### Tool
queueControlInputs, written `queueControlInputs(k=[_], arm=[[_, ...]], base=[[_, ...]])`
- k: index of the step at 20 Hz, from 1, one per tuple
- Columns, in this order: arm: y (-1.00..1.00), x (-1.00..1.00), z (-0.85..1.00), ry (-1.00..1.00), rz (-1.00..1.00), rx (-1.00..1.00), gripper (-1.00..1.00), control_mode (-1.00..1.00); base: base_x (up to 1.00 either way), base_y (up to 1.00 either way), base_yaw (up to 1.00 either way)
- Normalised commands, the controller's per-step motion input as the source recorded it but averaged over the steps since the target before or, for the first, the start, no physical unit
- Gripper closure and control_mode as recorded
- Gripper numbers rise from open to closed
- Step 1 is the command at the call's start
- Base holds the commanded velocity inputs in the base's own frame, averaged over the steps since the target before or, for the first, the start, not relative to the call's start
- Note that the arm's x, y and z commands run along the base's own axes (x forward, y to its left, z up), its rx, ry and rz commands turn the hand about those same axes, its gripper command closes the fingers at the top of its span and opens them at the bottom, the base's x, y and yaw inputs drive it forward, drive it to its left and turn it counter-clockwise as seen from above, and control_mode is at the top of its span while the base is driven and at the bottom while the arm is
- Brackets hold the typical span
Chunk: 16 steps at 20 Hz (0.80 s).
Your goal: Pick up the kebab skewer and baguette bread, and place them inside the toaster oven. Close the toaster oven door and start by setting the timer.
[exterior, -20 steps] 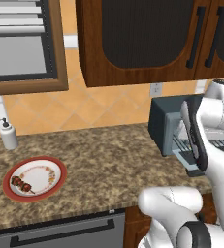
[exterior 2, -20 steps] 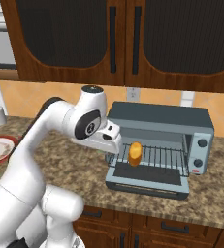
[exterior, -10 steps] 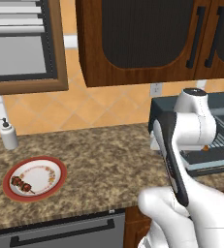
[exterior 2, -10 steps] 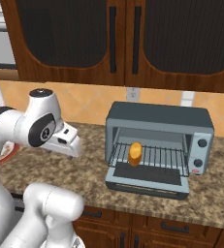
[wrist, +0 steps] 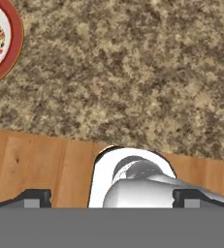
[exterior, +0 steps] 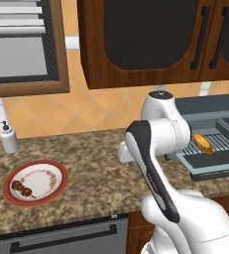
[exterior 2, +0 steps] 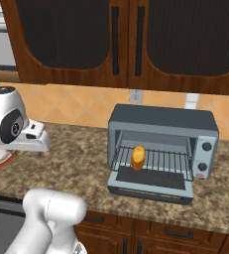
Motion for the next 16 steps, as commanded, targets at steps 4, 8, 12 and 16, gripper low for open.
queueControlInputs(k=[4, 8, 12, 16], arm=[[1.00, 0.16, 0.00, 0.00, 0.31, 0.00, -1.00, -1.00], [1.00, 0.11, 0.00, 0.00, 0.26, 0.00, -1.00, -1.00], [1.00, 0.00, 0.00, 0.00, 0.23, 0.00, -1.00, -1.00], [1.00, 0.04, 0.00, 0.00, 0.21, 0.00, -1.00, -1.00]], base=[[0.00, 0.00, 0.00], [0.00, 0.00, 0.00], [0.00, 0.00, 0.00], [0.00, 0.00, 0.00]])
